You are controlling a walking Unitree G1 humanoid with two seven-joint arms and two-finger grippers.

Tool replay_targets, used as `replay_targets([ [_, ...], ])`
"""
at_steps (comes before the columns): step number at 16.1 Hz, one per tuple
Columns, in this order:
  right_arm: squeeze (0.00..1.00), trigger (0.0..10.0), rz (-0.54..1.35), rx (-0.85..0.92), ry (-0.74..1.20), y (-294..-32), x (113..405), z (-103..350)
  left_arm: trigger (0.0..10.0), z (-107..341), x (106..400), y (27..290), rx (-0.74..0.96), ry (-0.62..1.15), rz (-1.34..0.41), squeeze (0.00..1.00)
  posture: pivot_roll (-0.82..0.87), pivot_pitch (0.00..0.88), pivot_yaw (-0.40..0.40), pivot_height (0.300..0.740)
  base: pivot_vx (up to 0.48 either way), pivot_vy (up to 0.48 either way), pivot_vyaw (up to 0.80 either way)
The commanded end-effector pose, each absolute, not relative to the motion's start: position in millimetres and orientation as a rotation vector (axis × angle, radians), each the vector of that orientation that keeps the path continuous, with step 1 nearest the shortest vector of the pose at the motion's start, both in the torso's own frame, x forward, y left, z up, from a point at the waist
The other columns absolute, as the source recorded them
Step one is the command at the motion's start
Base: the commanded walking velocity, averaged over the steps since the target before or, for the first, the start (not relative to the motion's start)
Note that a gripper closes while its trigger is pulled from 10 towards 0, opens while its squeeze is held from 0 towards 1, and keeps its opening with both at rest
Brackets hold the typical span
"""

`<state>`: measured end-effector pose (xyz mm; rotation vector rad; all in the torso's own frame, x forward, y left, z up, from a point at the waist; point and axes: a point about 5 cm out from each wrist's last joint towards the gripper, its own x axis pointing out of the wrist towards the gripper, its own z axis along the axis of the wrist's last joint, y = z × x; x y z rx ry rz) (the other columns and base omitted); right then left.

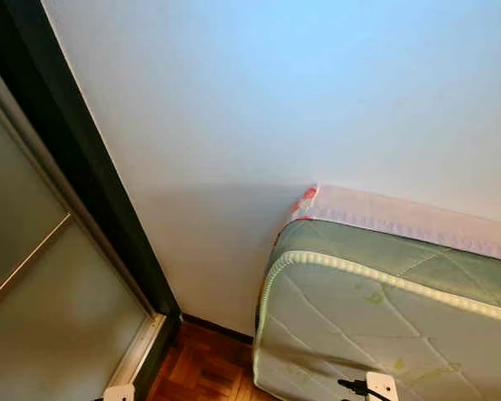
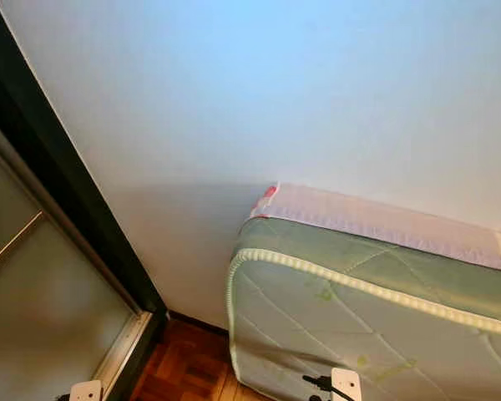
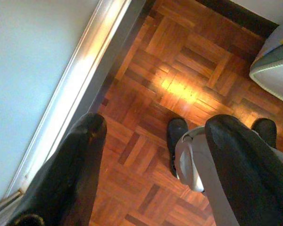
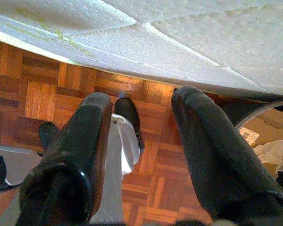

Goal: Clean up the room

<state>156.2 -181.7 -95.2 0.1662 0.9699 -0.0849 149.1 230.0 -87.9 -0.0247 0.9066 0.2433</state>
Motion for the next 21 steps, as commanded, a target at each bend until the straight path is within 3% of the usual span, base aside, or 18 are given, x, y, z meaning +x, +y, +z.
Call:
replay_targets([
  [1, 0.00, 10.0, -0.091, 0.237, 0.857, -181.9, 229.2, -60.1, 10.0, -75.4, 178.8, 237.3, -0.125, 0.870, 0.261, 0.00, 0.00, 0.000, 0.011, 0.740, 0.000, 0.251, -0.73],
  [3, 0.00, 10.0, -0.091, 0.236, 0.858, -181.9, 229.0, -60.2, 10.0, -75.7, 178.0, 237.3, -0.120, 0.870, 0.260, 0.00, 0.00, 0.000, 0.012, 0.740, 0.000, 0.351, -0.73],
  [21, 0.00, 10.0, -0.091, 0.237, 0.859, -181.3, 229.6, -60.0, 10.0, -73.5, 181.2, 238.4, -0.079, 0.859, 0.238, 0.00, 0.00, 0.000, 0.016, 0.740, 0.000, 0.000, -0.73],
])
